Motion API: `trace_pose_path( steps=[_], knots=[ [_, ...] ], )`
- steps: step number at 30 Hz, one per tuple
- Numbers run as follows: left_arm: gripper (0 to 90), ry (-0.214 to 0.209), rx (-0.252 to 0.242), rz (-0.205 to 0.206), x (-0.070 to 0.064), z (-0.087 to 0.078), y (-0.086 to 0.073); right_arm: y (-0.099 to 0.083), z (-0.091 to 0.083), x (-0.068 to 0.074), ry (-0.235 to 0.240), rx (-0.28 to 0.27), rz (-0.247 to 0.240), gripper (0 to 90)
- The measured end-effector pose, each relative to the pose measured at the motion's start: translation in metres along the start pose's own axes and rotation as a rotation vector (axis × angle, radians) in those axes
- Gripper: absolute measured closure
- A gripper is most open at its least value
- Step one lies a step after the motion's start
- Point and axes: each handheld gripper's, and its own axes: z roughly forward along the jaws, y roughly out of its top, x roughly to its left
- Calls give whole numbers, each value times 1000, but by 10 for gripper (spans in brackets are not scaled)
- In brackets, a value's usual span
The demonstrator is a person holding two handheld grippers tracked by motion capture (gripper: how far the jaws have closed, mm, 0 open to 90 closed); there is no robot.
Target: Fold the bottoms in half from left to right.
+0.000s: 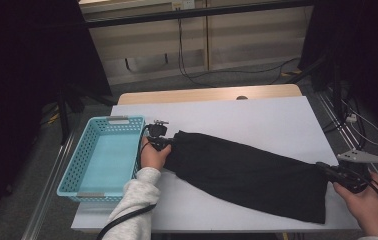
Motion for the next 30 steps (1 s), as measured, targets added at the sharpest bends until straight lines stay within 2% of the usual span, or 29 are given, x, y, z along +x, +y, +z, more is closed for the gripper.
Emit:
trace_pose_path(
  steps=[2,5,7,8,9,11,12,15,18,20,22,25,27,29,30],
  knots=[
    [867,2,-2,2,0,0,0,-1,4,0,-28,-12,-9,891],
    [866,4,-3,2,0,-1,0,-4,11,2,-31,-9,-33,882],
    [866,4,-4,0,0,-1,0,-4,14,3,-28,-2,-35,817],
    [866,5,0,1,0,-2,0,-4,14,4,-44,-7,-35,763],
    [870,8,-1,0,1,-2,0,-4,14,5,-40,-8,-36,745],
    [879,14,-2,-2,2,-4,1,-2,14,9,-33,-21,-36,655],
    [880,17,-17,-8,2,-5,1,-1,14,11,-30,-20,-34,631],
    [881,17,-34,-8,3,-9,3,0,17,19,15,-22,-37,557],
    [881,13,-50,-8,4,-11,5,2,19,26,31,-17,-43,495],
    [877,5,-65,-7,5,-12,7,3,20,30,51,-21,-45,480],
    [866,0,-83,11,6,-12,8,4,20,33,57,-22,-52,457],
    [855,-4,-101,10,7,-11,9,5,21,38,71,-21,-61,444],
    [849,8,-99,9,7,-10,9,5,23,41,80,-16,-67,426],
    [767,11,-93,-2,8,-8,8,5,24,44,86,-8,-73,403],
    [653,13,-85,-14,8,-6,7,5,25,46,91,-9,-75,394]
  ],
)
